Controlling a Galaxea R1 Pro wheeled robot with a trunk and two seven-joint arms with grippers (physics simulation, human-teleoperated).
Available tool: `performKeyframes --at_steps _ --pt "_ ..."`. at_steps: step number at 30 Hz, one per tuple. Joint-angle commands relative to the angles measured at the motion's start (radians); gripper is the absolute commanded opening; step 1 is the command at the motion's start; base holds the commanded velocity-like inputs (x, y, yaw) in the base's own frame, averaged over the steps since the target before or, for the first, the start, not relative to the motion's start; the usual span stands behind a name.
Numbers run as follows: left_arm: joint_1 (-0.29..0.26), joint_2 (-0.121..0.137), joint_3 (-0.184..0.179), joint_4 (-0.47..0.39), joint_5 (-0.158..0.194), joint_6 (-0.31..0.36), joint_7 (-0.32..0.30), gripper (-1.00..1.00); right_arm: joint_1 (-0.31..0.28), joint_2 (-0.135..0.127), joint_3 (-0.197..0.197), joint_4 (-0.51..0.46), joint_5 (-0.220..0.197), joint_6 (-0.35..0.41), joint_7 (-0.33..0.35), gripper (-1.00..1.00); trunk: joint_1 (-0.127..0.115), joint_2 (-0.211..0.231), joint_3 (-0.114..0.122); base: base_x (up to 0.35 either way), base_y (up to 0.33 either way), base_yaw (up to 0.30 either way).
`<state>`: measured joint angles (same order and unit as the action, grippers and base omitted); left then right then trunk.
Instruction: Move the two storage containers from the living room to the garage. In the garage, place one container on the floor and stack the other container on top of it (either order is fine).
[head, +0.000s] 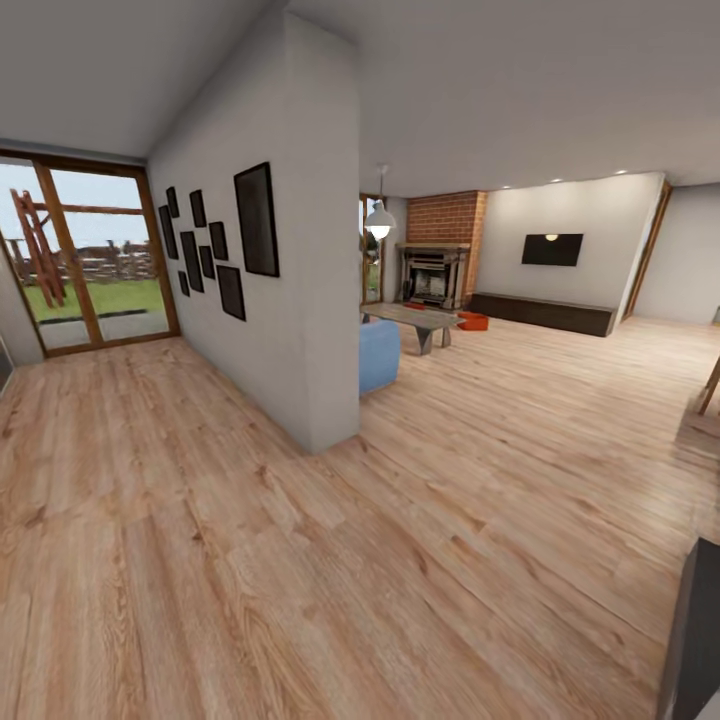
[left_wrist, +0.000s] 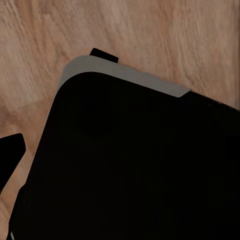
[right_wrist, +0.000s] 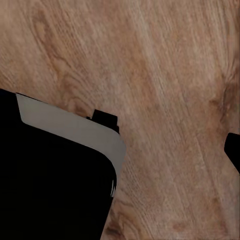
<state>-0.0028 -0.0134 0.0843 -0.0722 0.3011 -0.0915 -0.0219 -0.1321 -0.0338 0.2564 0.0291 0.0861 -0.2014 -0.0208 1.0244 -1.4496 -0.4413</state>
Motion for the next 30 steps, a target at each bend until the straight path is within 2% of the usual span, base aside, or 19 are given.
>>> performKeyframes --at_steps 1,8,16,30 --pt "0.0 0.0 0.008 0.0 0.001 -0.002 -0.002 1.0 -0.001 0.0 -0.001 0.003 0.009 -0.006 -0.002 1.0 0.001 0.0 -0.001 0.323 0.0 0.0" --pt "0.0 0.0 0.008 0.0 0.001 -0.002 -0.002 1.0 -0.001 0.004 -0.005 0.003 0.007 -0.006 -0.002 1.0 0.001 0.0 -0.001 0.323 0.0 -0.045" --pt "0.0 0.0 0.008 0.0 0.001 -0.004 -0.003 1.0 -0.001 0.005 -0.005 0.003 0.007 -0.006 -0.002 1.0 0.001 0.0 -0.001 0.323 0.029 -0.267" --pt "0.0 0.0 0.008 0.0 0.001 -0.004 -0.003 1.0 -0.001 0.002 -0.003 0.003 0.007 -0.006 -0.002 1.0 0.001 0.0 -0.001 0.323 0.115 -0.29"
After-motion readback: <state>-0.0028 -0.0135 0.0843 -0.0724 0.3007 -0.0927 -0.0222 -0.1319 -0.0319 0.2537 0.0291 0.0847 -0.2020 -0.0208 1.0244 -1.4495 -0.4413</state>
